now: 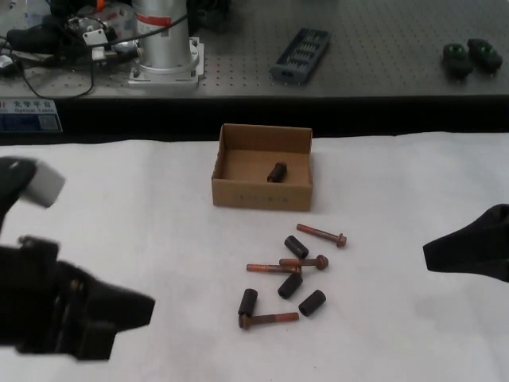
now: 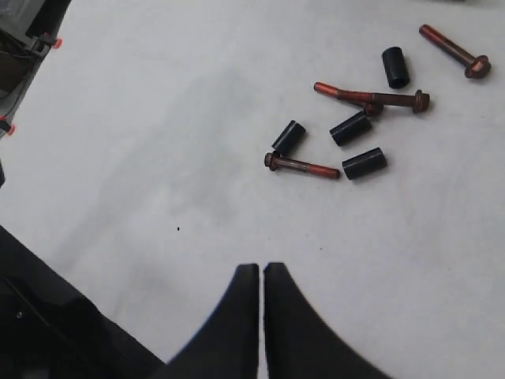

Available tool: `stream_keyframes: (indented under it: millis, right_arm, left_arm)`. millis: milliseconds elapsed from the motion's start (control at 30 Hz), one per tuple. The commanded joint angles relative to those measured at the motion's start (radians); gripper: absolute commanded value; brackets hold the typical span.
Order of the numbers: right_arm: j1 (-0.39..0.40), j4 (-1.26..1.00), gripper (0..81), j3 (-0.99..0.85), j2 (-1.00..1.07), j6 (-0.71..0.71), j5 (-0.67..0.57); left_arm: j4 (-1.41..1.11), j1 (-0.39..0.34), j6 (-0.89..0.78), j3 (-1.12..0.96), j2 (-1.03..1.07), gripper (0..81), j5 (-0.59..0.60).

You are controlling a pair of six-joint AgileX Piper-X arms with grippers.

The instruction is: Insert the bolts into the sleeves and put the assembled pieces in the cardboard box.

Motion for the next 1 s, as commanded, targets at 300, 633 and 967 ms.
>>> stream_keyframes:
  millis: [300,633,967]
  right_arm:
    - [0.04,-0.131,7.4,-0.005,0.133,0.232,0.142]
    - [0.063,-0.29,29.2,-0.045,0.406,0.509,0.185]
    - [0.061,-0.497,29.2,-0.229,0.72,0.878,0.275]
  left_arm:
    - [-0.045,0.003,-0.021,0.053,-0.089,0.7,-0.063]
    - [-0.066,0.003,-0.054,0.053,-0.089,0.7,-0.063]
    - [-0.066,0.003,-0.054,0.053,-0.089,0.7,-0.063]
